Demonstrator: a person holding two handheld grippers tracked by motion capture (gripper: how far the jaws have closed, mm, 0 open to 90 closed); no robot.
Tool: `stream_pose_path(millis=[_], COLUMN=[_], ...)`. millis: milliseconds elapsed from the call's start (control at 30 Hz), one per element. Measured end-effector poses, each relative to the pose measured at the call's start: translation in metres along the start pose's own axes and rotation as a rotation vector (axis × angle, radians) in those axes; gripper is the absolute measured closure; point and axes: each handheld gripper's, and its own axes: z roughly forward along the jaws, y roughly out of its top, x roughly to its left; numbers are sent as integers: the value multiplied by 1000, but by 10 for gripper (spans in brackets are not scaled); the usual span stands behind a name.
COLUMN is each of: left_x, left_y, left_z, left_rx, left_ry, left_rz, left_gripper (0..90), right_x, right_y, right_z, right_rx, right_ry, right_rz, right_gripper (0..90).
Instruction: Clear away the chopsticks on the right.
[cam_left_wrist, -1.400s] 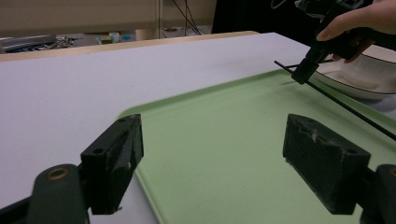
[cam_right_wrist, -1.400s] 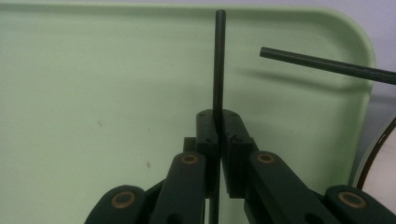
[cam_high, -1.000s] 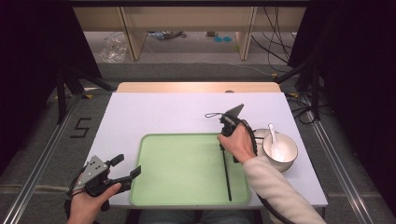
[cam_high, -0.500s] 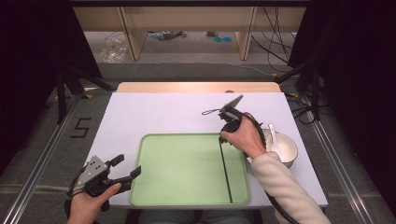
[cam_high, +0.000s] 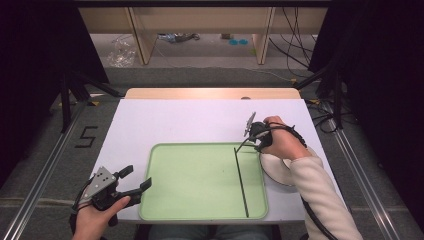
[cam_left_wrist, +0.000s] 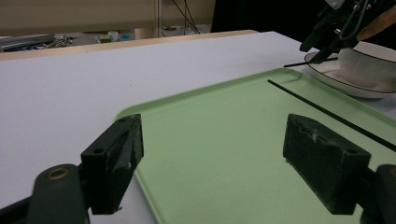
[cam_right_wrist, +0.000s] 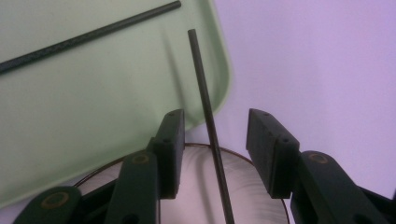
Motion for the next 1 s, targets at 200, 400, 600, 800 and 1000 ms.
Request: stream_pose_path(millis=[200,400,600,800,1000], left_x=[0,0,0,0,0], left_y=[0,0,0,0,0], left_z=[0,0,0,0,0], left_rx=[0,0,0,0,0], left_ry=[-1,-1,-2,-2,-2], left_rz=[0,1,-1,-1,3], left_gripper=[203,203,203,203,203], right_x=[3,3,2,4,5], right_y=[4,3,3,4,4], right_z=[10,19,21,25,29], right_rx=[1,7,3,25,44], right_ry=[22,15,10,-4,-8], right_rz=[50,46,59,46,16], right_gripper=[594,636,723,768,836])
